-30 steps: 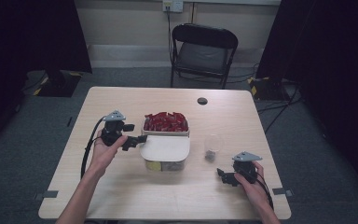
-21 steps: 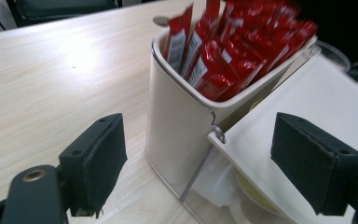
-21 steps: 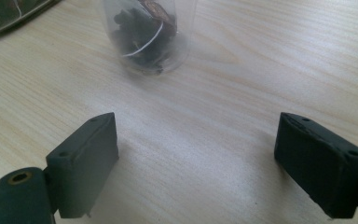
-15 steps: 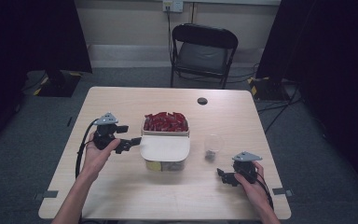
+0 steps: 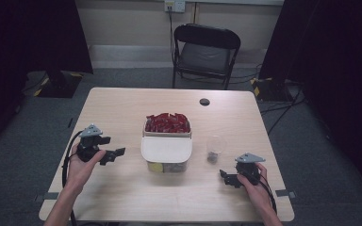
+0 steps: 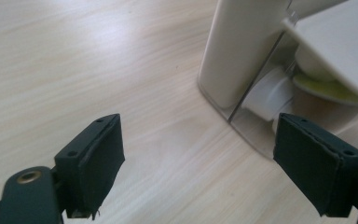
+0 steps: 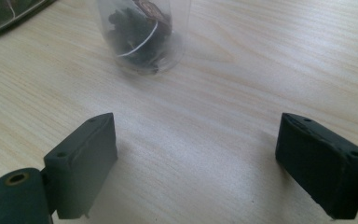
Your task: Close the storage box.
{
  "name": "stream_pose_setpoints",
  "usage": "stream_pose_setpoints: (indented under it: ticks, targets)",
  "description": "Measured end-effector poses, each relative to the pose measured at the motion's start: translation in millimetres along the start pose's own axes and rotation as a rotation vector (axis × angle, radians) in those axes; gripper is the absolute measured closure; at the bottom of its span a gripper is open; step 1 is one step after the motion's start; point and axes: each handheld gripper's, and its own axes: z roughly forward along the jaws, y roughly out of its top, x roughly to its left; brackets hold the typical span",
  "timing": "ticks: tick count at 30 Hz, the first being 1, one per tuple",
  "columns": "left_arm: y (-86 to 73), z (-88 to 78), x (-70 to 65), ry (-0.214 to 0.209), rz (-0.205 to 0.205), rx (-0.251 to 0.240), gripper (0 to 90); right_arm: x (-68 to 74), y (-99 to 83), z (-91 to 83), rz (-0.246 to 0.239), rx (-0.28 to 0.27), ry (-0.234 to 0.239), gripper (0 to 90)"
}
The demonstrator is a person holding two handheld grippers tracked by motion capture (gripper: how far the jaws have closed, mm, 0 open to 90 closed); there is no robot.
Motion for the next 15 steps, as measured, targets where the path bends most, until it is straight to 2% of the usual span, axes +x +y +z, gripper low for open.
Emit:
stream_pose_setpoints:
  ticks: [2,5,6,7,10,13,15]
  targets:
    - [-11.4,-2.5,1.8,0.02,-0.001,0.033,16.0,0.0,0.0,0.0,0.001,0.001,0.001,12.1]
    - [-18.6,-4.3,3.7,0.034,-0.007,0.043,16.0,0.0,0.0,0.0,0.0,0.0,0.001,12.1]
    - [-25.0,-4.1,5.9,0.044,-0.011,0.07,16.0,0.0,0.0,0.0,0.0,0.001,0.001,12.1]
    - [-25.0,-4.1,5.9,0.044,-0.011,0.07,16.0,0.0,0.0,0.0,0.0,0.001,0.001,12.1]
    - [-35.2,-3.1,8.8,0.057,-0.048,0.086,17.0,-0.1,0.0,0.0,-0.001,0.0,0.001,12.1]
    - [-45.7,-2.0,12.2,0.07,-0.056,0.113,17.1,-0.1,0.0,0.0,0.0,0.0,0.001,12.1]
    - [-52.2,0.1,16.2,0.081,-0.083,0.117,17.3,0.0,0.0,0.0,0.0,0.001,0.0,12.1]
